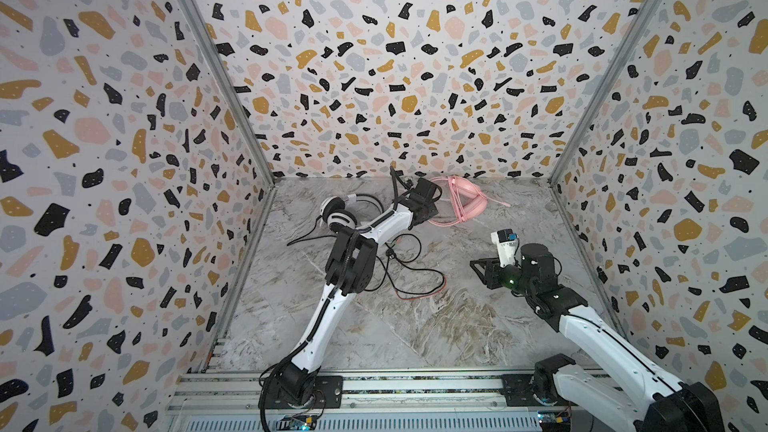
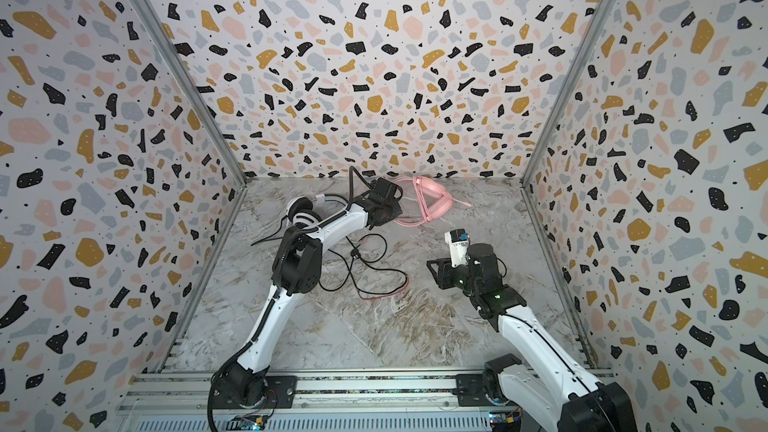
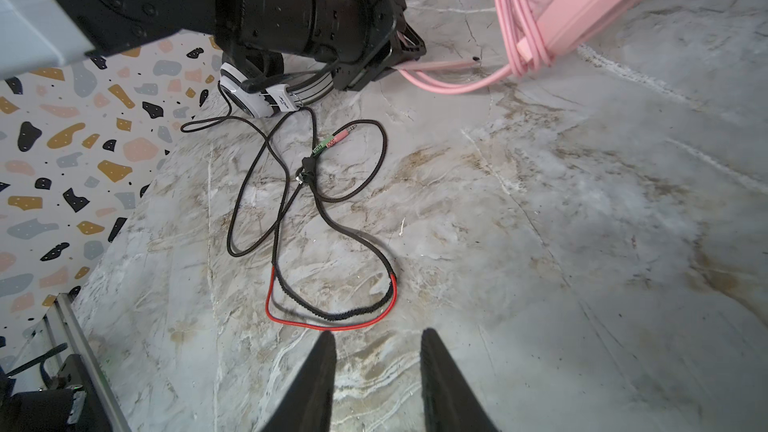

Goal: Wrap the headphones

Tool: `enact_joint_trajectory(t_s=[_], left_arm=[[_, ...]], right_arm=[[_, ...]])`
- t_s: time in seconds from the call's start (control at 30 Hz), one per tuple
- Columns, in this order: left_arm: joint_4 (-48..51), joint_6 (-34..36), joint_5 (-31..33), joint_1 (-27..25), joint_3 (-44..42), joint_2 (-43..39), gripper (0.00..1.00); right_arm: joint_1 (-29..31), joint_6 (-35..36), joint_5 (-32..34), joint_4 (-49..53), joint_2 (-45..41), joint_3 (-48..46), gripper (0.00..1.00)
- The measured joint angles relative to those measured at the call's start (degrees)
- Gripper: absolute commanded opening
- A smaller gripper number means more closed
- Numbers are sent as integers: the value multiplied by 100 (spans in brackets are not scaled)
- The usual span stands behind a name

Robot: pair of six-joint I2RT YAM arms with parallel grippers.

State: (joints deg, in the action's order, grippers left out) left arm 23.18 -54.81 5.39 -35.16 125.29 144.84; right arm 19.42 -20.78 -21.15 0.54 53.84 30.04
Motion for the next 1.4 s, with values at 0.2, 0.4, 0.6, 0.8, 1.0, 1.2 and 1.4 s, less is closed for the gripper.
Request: enact_joint_trajectory(t_s=[0.2, 0.4, 0.6, 0.8, 1.0, 1.2, 1.4], left_arm=[[-61, -26, -39, -79, 411, 411, 0], [-81, -44, -55, -50, 396, 470, 10], [-212, -7, -138, -11, 396, 468, 25], [-380, -15, -308, -15, 396, 431, 38], [-496, 0, -400, -15, 374, 326, 52], [-555, 9, -409, 13, 101, 37, 66], [-562, 33, -413, 68, -39, -114, 93]], right_arm=[[0, 9, 20, 74, -39, -2, 36], [0, 11, 87, 136, -116, -2, 36], [0, 15, 122, 144, -116, 0, 36], [0, 26, 129, 166, -116, 0, 36], [0, 28, 133, 212, -116, 0, 36], [0, 28, 131, 214, -116, 0, 36], [0, 28, 133, 214, -116, 0, 36]])
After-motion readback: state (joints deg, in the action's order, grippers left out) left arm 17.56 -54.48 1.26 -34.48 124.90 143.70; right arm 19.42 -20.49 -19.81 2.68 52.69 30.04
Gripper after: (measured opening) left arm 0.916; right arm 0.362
